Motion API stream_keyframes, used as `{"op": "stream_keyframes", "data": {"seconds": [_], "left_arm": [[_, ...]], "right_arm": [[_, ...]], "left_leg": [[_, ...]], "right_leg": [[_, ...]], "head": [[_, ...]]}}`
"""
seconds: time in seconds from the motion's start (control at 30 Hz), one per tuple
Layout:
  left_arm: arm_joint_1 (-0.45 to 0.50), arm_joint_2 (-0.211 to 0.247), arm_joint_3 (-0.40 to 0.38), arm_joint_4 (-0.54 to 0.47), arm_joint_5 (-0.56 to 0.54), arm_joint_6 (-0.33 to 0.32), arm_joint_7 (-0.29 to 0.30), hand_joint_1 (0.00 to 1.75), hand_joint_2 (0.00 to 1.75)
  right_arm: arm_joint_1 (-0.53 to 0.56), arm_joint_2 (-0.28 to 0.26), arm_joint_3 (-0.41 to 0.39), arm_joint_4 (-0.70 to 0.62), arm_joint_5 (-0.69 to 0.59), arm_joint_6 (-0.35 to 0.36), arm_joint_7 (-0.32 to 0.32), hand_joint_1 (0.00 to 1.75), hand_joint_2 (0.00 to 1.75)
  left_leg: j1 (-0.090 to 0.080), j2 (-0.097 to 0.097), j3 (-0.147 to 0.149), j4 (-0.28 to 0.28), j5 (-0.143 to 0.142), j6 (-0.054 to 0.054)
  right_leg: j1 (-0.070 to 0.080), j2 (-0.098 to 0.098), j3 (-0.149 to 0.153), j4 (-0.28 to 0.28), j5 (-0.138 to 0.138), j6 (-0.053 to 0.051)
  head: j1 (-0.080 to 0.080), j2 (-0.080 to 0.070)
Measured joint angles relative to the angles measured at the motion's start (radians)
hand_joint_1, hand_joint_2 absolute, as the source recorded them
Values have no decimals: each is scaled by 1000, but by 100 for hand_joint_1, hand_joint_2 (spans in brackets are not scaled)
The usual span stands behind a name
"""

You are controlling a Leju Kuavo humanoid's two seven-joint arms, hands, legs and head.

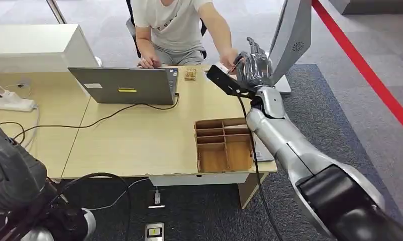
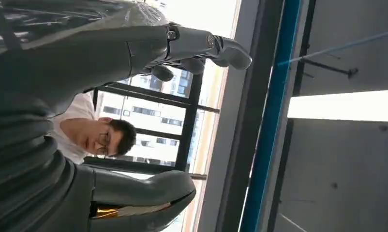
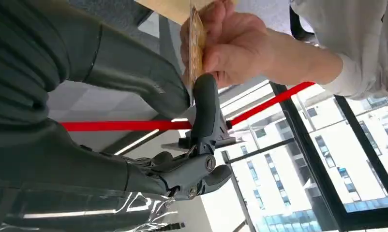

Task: Pass the card to the sensor for recognition and then transmit it.

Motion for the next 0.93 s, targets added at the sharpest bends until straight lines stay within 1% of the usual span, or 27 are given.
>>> {"op": "stream_keyframes", "data": {"seconds": [0.07, 0.1, 0.17, 0.2, 0.4, 0.47, 0.57, 0.67, 0.77, 0.8, 0.93], "left_arm": [[8, 0, 0, 0, -2, 0, 0, 0, 175], [12, 0, 0, 0, -2, 0, 0, 0, 175], [17, 0, 0, 0, -1, 0, 0, 0, 175], [18, 0, 0, 0, 2, 0, 0, 0, 175], [20, 2, -2, 6, 28, 0, 0, 0, 175], [20, 3, -3, 8, 37, 0, 0, 0, 175], [18, 8, -4, 13, 50, 0, 0, 0, 175], [12, 13, -5, 16, 49, 0, 0, 0, 175], [11, 16, -5, 16, 37, 0, 0, 0, 175], [11, 18, -5, 16, 32, 0, 0, 0, 175], [18, 20, -1, 15, 15, 0, 0, 0, 175]], "right_arm": [[1, 6, 2, 11, 3, -2, 0, 175, 175], [2, 9, 3, 16, 6, -2, 0, 0, 175], [3, 14, 3, 26, 7, -9, 0, 0, 175], [5, 16, 4, 29, 8, -17, 0, 0, 0], [6, 19, 5, 35, 42, -57, -6, 0, 0], [6, 11, 5, 19, 51, -76, -9, 0, 0], [5, -12, 1, -37, 66, -91, -4, 0, 0], [9, -34, -5, -101, 76, -90, 6, 0, 0], [26, -55, -11, -200, 79, -90, 6, 0, 0], [34, -64, -11, -240, 77, -88, 6, 0, 175], [80, -98, -14, -372, 47, -93, 1, 0, 175]], "left_leg": [[0, 0, 0, 0, 0, 0], [0, 0, 0, 0, 0, 0], [0, 0, -1, 0, 0, 0], [0, 0, -1, 0, 0, 0], [0, 0, -1, 0, 0, 0], [0, 0, 0, 0, 0, 0], [0, 0, 0, 0, 0, 0], [0, 0, 0, 0, 0, 0], [0, 0, 0, 0, 0, 0], [0, 0, 0, 0, 0, 0], [0, 0, 0, 0, 0, 0]], "right_leg": [[0, 0, 0, 0, 0, 0], [0, 0, 0, 0, 0, 0], [0, 0, -1, 0, 0, 0], [0, 0, -1, 0, 0, 0], [0, 0, -1, 0, 0, 0], [0, 0, -1, 0, 0, 0], [0, 0, -1, 0, 0, 0], [0, 0, -1, 0, 0, 0], [0, 0, -1, 0, 0, 0], [0, 0, -1, 0, 0, 0], [0, 0, -1, 0, 0, 0]], "head": [[0, 0], [0, 0], [0, 0], [0, 0], [0, 0], [0, 0], [0, 0], [0, 0], [0, 0], [0, 0], [0, 0]]}}
